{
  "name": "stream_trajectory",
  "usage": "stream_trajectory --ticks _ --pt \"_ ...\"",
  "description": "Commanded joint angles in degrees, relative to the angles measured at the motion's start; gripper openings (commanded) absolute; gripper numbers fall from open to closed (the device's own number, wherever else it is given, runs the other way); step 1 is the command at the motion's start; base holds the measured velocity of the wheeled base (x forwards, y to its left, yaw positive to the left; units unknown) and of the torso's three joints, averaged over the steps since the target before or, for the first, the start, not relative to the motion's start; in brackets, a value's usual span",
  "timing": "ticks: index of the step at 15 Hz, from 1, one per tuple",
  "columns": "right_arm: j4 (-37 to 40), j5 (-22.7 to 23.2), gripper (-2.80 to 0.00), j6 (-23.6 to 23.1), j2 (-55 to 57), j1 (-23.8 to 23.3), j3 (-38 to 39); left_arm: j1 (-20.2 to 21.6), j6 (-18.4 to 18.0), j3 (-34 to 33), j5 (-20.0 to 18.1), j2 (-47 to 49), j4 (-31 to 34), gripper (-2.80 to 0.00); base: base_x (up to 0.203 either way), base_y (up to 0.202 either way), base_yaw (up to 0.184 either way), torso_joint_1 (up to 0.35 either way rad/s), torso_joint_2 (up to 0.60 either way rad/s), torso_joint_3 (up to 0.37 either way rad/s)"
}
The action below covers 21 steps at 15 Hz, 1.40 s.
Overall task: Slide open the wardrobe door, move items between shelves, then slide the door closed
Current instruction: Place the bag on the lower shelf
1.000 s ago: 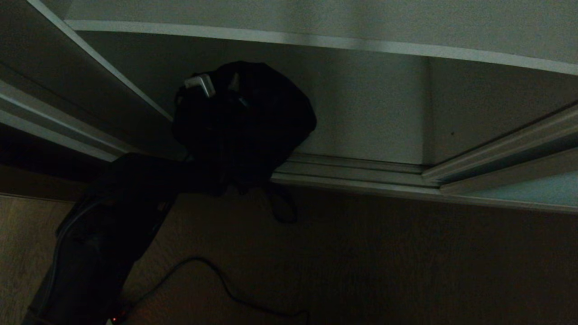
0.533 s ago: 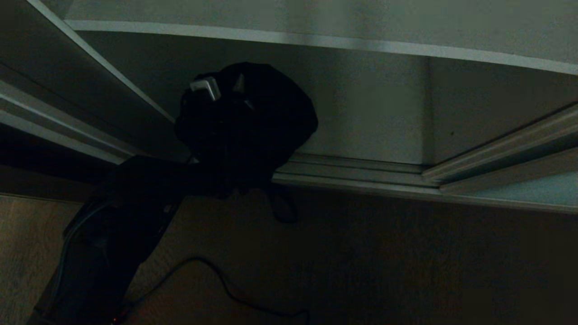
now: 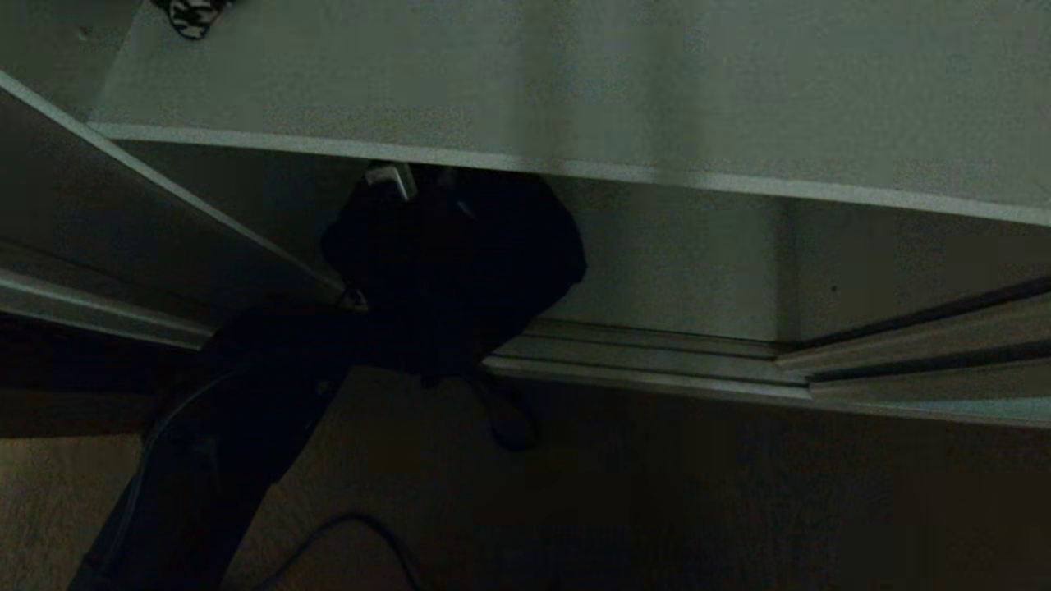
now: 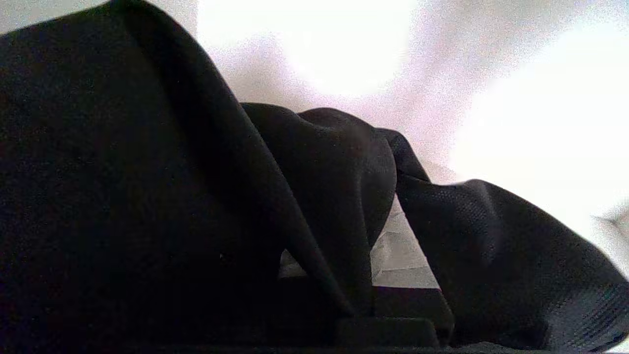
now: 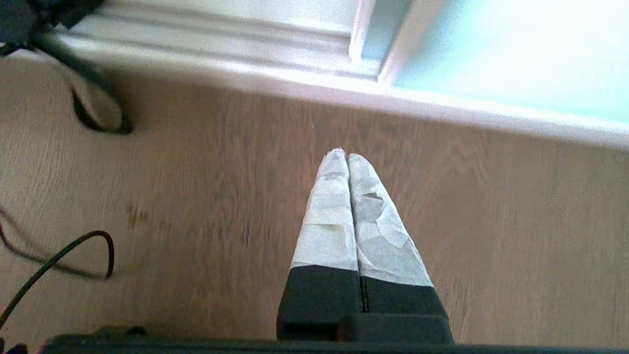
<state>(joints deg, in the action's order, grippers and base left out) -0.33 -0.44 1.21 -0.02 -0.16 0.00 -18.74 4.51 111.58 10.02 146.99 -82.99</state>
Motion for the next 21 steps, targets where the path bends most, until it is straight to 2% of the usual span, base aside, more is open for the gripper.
stream_trajectory --ticks 1,2,5,10,14,17,18,19,21 --pt "-0.02 0.0 -2.8 0.02 -0.06 -0.02 0.0 -0.07 0.01 0.04 -0.02 0.56 -1.98 -2.8 0.183 0.0 -0.003 0.009 0.0 -0.002" --pt "-0.02 0.0 -2.8 0.02 -0.06 -0.02 0.0 -0.03 0.19 0.04 -0.29 0.57 -4.54 -2.8 0.135 0.0 0.002 0.014 0.0 -0.001" --pt "-0.02 0.0 -2.8 0.02 -0.06 -0.02 0.0 0.02 -0.6 0.04 0.23 0.44 -4.68 -2.8 0.0 0.0 0.0 0.0 0.0 0.0" --pt "-0.02 0.0 -2.8 0.02 -0.06 -0.02 0.0 0.28 0.51 0.08 10.21 -0.77 -4.68 -2.8 0.0 0.0 0.0 0.0 0.0 0.0" --pt "-0.02 0.0 -2.8 0.02 -0.06 -0.02 0.0 1.6 0.77 0.04 11.75 -1.64 -4.68 -2.8 0.0 0.0 0.0 0.0 0.0 0.0" --pt "-0.02 0.0 -2.8 0.02 -0.06 -0.02 0.0 2.04 2.46 0.04 11.95 -1.03 -4.56 -2.8 0.0 0.0 0.0 0.0 0.0 0.0" --pt "-0.02 0.0 -2.8 0.02 -0.06 -0.02 0.0 2.1 2.84 0.04 11.88 -1.13 -2.74 -2.8 0.0 0.0 0.0 0.0 0.0 0.0" --pt "-0.02 0.0 -2.8 0.02 -0.06 -0.02 0.0 2.12 3.57 0.05 11.97 -1.19 -1.05 0.0 0.0 0.0 0.0 0.0 0.0 0.0" --pt "-0.02 0.0 -2.8 0.02 -0.06 -0.02 0.0 2.2 6.67 0.04 12.53 -1.37 2.71 0.0 0.0 0.0 0.0 0.0 0.0 0.0"
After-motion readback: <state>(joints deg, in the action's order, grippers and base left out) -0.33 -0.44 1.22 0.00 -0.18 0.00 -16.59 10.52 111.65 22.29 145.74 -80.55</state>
